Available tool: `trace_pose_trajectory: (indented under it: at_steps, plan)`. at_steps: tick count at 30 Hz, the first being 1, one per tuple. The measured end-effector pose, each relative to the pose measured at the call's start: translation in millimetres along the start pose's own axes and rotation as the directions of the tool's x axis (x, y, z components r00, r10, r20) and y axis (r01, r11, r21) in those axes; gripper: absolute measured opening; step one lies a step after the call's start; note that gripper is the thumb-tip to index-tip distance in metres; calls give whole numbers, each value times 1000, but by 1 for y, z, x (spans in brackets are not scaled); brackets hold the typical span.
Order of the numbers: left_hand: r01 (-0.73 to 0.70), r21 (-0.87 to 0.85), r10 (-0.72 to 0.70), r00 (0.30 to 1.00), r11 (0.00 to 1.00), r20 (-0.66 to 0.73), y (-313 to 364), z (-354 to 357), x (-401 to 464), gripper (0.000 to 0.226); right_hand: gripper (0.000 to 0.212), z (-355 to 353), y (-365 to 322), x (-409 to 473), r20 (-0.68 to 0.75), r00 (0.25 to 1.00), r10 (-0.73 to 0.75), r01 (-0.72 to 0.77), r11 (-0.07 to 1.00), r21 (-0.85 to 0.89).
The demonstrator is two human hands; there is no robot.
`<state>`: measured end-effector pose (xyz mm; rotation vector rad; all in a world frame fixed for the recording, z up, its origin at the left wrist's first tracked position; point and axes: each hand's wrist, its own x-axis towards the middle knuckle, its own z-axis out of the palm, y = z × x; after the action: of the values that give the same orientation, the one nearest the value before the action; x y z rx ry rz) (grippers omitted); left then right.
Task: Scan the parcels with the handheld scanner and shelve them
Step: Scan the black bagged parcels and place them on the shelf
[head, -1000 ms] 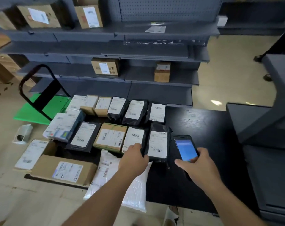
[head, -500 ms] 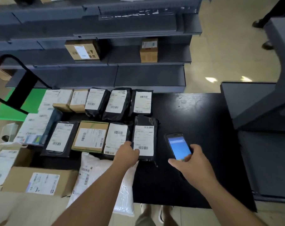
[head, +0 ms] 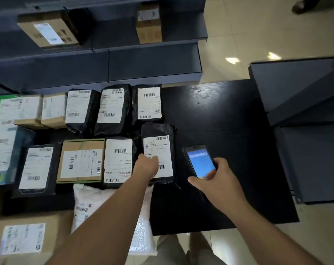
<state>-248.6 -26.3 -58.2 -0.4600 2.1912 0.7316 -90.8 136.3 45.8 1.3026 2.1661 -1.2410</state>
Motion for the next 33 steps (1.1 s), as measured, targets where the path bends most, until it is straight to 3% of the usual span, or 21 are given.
trace_pose_trajectory:
  at_steps: [6,11,21,33]
  plan:
    - [80,-169,-82,997,982,-10,-1,13,21,76,91,2,4,5,-23,1000,18,-18,1000,17]
    - [89,-269,-99,995,959,-26,4,19,22,74,94,4,12,3,-40,999,23,-22,1000,12]
    - [92,-470,-76,996,878,53,-30,31,66,46,94,3,20,-10,-45,998,46,-44,997,57]
    - [-32,-536,100,990,844,98,-6,10,8,25,93,2,25,-27,-55,997,48,-43,995,89]
